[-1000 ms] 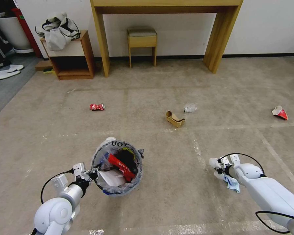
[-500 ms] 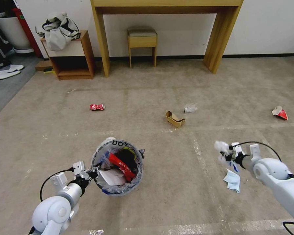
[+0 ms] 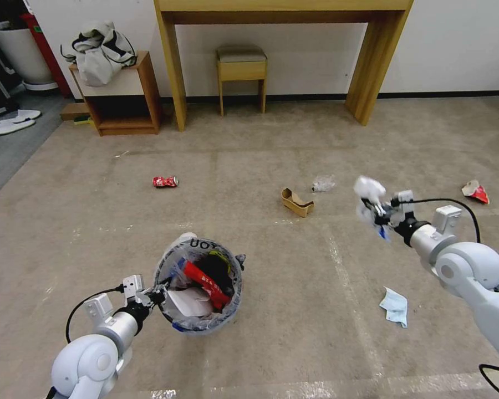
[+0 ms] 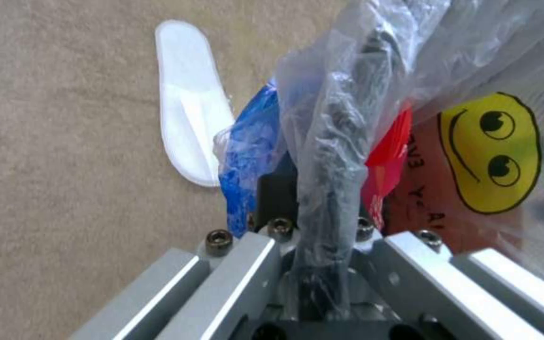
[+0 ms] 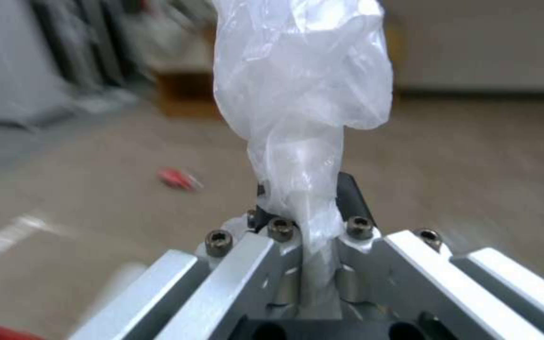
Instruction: Pick up the trash bin and place the garbage on the floor into it.
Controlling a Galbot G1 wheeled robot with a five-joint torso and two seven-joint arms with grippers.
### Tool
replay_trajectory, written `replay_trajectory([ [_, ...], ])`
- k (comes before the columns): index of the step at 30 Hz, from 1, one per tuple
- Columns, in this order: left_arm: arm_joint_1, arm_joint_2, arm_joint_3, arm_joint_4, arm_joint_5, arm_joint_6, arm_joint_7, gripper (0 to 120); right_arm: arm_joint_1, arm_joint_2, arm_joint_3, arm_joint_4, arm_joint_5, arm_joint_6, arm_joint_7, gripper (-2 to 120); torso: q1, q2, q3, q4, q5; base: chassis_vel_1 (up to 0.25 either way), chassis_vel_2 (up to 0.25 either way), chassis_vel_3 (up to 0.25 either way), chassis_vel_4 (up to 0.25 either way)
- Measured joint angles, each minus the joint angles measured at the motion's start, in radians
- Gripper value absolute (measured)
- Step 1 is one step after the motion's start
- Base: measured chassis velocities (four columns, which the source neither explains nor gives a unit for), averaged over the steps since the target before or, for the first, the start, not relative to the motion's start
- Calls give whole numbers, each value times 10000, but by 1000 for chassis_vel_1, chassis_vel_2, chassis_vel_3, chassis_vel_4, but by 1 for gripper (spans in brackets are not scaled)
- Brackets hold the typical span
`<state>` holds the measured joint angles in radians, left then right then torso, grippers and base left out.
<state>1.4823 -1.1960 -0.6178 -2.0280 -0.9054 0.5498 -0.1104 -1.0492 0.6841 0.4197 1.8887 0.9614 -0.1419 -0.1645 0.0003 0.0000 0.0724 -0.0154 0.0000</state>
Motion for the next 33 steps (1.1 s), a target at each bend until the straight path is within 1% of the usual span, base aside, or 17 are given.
replay_trajectory([
  [1,9,31,15,10,8,15,4,0,-17,52,-53,401,231,356,-236,0,0,0,0,-1,-1,0,0,0,0],
  [2,9,31,15,10,8,15,4,0,-17,52,-53,401,231,356,-236,0,0,0,0,-1,-1,0,0,0,0],
  [5,6,44,47,36,11,35,12,0,33,120,-278,1123,608,778,-521,0,0,0,1,1,0,0,0,0,0],
  [7,-6,38,147,29,28,91,12,0,233,151,-672,2009,980,1177,-975,0,0,0,0,1,-4,0,0,0,0],
  [10,-12,26,208,24,68,119,22,0,328,163,-935,2417,1069,1320,-1313,0,-1,0,0,2,-2,0,0,0,0],
  [11,-20,-1,260,27,96,138,39,0,367,192,-1157,2636,1059,1403,-1666,0,0,0,0,1,-6,0,0,0,0],
  [12,-20,-1,260,27,96,138,39,0,367,192,-1157,2636,1059,1403,-1666,0,0,0,0,1,-6,0,0,0,0],
  [13,-21,-31,316,38,117,160,56,0,394,297,-1472,2779,923,1531,-2242,0,0,0,0,1,-2,0,0,0,0],
  [15,-19,-36,346,41,123,178,68,0,395,357,-1648,2797,837,1593,-2446,0,0,0,0,1,-2,0,0,0,0],
  [17,30,-20,523,6,126,257,129,0,474,511,-2346,2683,500,1856,-3201,0,0,0,0,1,-1,0,0,0,0],
  [18,30,-20,523,6,126,257,129,0,474,511,-2346,2683,500,1856,-3201,0,0,0,0,1,-1,0,0,0,0],
  [19,51,5,660,-49,127,302,155,0,567,548,-2848,2495,217,2009,-3597,0,0,0,0,2,0,0,0,0,0],
  [20,51,5,660,-49,127,302,155,0,567,548,-2848,2495,217,2009,-3597,0,0,0,0,2,0,0,0,0,0],
  [24,-10,16,966,-134,133,401,146,0,706,711,-3916,2131,-420,2198,-4061,0,0,0,0,1,-1,0,0,0,0],
  [26,-34,16,1007,-140,134,419,126,0,710,747,-4073,2066,-508,2211,-4137,0,0,0,0,0,0,0,0,0,0],
  [28,-84,9,1133,-194,132,455,65,0,718,912,-4622,1783,-986,2256,-4433,0,0,0,0,-1,-1,0,0,0,0],
  [33,-74,13,1214,-297,116,492,28,0,715,1089,-5035,1430,-1455,2351,-4585,0,0,0,1,0,-1,0,0,0,0],
])
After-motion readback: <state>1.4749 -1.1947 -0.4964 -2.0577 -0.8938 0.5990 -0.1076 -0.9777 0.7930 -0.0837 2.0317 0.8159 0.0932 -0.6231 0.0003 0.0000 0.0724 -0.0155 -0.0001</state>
